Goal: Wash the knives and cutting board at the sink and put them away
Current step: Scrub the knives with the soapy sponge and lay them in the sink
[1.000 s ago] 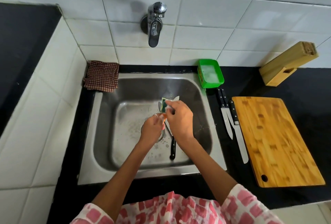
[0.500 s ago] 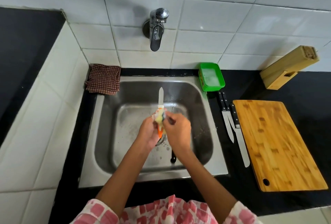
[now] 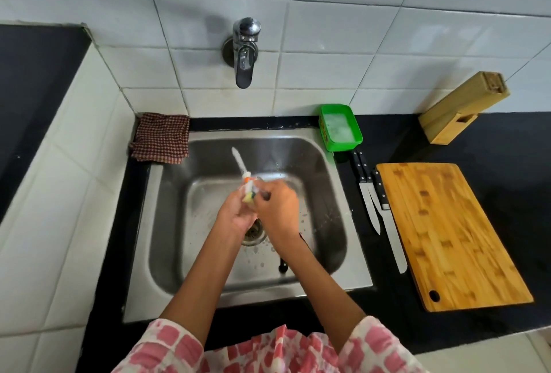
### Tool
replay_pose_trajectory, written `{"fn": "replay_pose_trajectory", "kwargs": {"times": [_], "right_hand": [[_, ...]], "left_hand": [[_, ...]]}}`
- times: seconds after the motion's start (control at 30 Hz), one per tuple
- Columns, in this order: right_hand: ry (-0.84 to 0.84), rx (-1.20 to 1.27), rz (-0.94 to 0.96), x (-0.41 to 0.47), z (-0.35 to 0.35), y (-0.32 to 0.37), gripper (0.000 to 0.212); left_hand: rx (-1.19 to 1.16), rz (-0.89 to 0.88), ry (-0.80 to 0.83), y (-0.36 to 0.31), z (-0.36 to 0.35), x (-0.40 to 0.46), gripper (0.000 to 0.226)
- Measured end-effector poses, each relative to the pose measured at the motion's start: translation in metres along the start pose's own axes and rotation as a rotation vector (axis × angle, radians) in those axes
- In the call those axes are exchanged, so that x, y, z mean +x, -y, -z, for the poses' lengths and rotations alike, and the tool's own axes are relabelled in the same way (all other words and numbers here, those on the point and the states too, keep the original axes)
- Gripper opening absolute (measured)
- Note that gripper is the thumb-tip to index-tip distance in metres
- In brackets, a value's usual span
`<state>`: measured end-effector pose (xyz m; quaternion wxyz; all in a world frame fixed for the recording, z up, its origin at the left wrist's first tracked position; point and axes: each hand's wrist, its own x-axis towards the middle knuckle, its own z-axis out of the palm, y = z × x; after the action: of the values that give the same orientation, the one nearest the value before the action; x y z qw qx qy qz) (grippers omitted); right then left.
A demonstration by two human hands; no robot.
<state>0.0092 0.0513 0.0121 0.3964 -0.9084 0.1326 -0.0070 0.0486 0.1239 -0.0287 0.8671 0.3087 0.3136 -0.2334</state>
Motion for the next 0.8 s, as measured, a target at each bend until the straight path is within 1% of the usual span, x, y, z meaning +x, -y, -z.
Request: {"fn": "replay_pose_trajectory", "kwargs": {"times": [0.07,0.13,0.17,0.23,0.27,0.3,0.33,0.4,0.47,0.53,0.63,0.67,0.73,0.8], "right_hand": [[0.068,-0.113,0.070,-0.012,-0.008,-0.006,0.022],[0.081,-0.135,0.081,-0.025,-0.006,-0.017,0.027],[0.065,-0.130,0.060,-0.024,-0.002,-0.020,0.025],[0.013,-0.148,0.035,-0.011,0.001,-0.017,0.019],[-0.007,-0.148,0.033,-0.002,0.000,-0.013,0.019],[-0.017,-0.144,0.036,0.007,0.000,-0.008,0.020],[-0.016,-0.143,0.049,0.011,-0.001,-0.003,0.023],[0.055,-0.151,0.064,0.006,0.002,-0.003,0.025],[0.124,-0.156,0.090,-0.012,0.007,-0.015,0.023],[0.136,-0.144,0.069,-0.025,0.015,-0.021,0.023],[0.041,-0.085,0.002,0.001,0.021,-0.014,0.025],[0.055,-0.071,-0.008,0.007,0.023,-0.013,0.027],[0.143,-0.091,0.005,0.004,0.028,-0.020,0.025],[0.230,-0.113,-0.022,-0.010,0.033,-0.041,0.026]], "left_hand": [[-0.056,-0.029,-0.061,-0.007,0.001,0.003,0.021],[-0.058,-0.040,-0.041,-0.010,0.003,-0.001,0.025],[-0.003,-0.017,-0.014,-0.008,0.004,-0.002,0.029],[0.130,0.055,0.038,0.001,0.004,-0.003,0.048],[0.139,0.093,0.081,0.005,0.005,-0.003,0.054],[0.115,0.116,0.099,0.007,0.003,-0.003,0.050],[0.098,0.117,0.104,0.007,0.002,-0.004,0.042],[0.119,0.084,0.083,0.000,-0.002,-0.005,0.029],[0.149,0.051,0.031,-0.004,-0.002,-0.005,0.025],[0.168,0.055,0.031,0.003,-0.001,-0.003,0.029],[0.152,0.147,0.051,0.017,-0.006,-0.002,0.049],[0.142,0.150,0.057,0.017,-0.006,0.000,0.052],[0.158,0.120,0.047,0.015,-0.007,0.009,0.052],[0.178,0.100,0.001,0.020,-0.007,0.022,0.037]]}}
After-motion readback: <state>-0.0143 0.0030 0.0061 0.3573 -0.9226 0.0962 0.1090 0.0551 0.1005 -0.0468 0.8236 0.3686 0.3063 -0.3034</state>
